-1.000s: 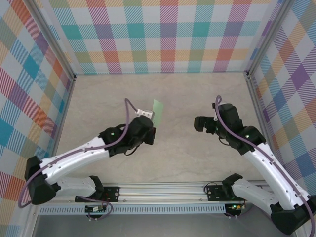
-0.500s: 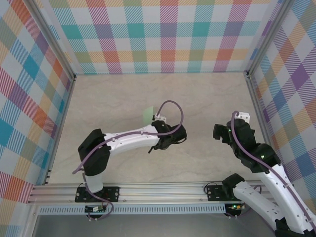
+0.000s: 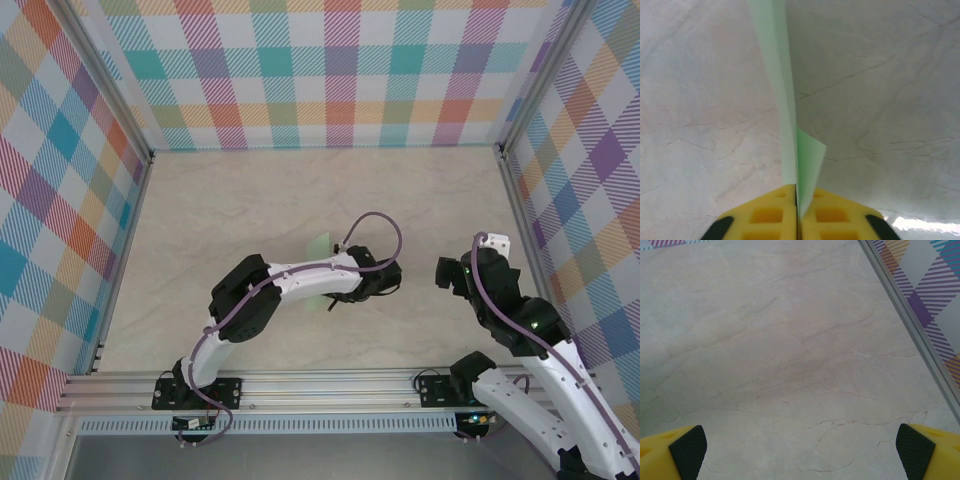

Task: Fold a paper plane with a square sheet of paper (fold left side to right side)
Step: Turn over the paper at the center of the table, then third fold the triangle at the center of the table.

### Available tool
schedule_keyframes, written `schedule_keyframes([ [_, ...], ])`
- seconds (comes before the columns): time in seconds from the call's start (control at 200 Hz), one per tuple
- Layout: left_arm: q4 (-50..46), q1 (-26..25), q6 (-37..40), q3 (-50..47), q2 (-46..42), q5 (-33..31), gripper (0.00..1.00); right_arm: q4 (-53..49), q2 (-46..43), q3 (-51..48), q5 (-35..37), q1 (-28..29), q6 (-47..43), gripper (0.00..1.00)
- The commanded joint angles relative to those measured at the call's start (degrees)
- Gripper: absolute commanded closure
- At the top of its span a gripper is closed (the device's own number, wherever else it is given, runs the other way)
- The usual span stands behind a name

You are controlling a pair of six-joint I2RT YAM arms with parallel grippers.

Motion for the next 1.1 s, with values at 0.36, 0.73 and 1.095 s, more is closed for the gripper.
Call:
schedule_keyframes([
  [0.36,14.71,3.79,7.89,0.56,-1.10,21.28,0.61,-0.93,-3.24,-0.29,0.76,-0.11,-2.67,0.00],
  [0.73,43.01,11.89,9.32,-24.54,-24.87,38.31,0.26,7.32,9.20,-1.43,-19.67,-0.09,-2.97,0.00],
  [1.095,71.34,30.35,1.35,-53.27,-42.46,55.23,0.17,37.91,41.46,-2.23,-54.43,-0.71,5.17,0.19],
])
